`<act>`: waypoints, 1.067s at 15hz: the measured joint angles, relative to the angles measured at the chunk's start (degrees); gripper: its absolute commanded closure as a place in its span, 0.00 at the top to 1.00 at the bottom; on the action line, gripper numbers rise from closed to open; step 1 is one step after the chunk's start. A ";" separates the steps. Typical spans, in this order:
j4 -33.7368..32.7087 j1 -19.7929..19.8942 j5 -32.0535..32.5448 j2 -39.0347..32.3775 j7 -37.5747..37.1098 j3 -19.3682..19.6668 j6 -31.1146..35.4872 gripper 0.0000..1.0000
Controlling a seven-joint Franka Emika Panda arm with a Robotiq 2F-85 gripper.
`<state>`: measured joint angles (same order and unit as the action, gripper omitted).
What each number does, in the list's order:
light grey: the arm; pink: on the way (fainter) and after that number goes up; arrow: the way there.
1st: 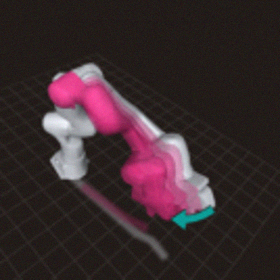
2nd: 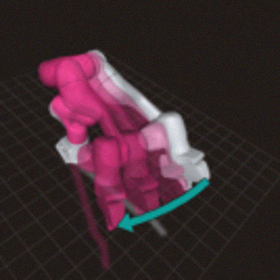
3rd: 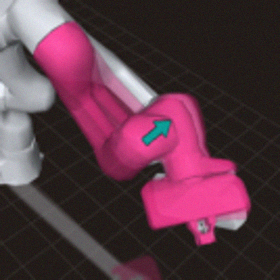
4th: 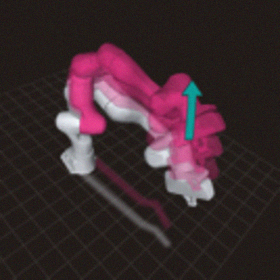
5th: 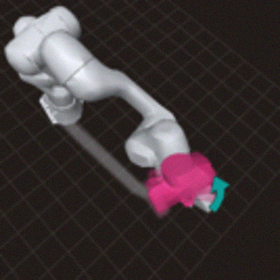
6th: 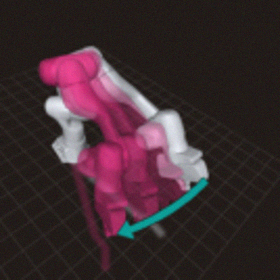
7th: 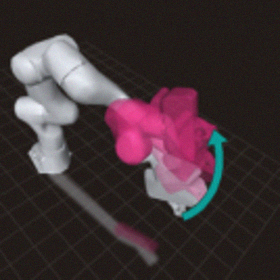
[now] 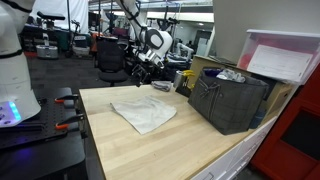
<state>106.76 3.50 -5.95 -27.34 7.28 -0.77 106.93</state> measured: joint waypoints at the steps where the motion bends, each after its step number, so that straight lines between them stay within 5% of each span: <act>1: 0.04 -0.09 0.01 -0.12 0.00 0.00 0.00 1.00; 11: 0.33 -0.18 0.02 -0.57 0.07 0.01 0.04 1.00; 16: -5.33 -1.45 1.82 -6.27 0.97 -0.47 4.93 1.00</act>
<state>101.43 2.05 -4.12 -33.61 8.25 -1.24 111.85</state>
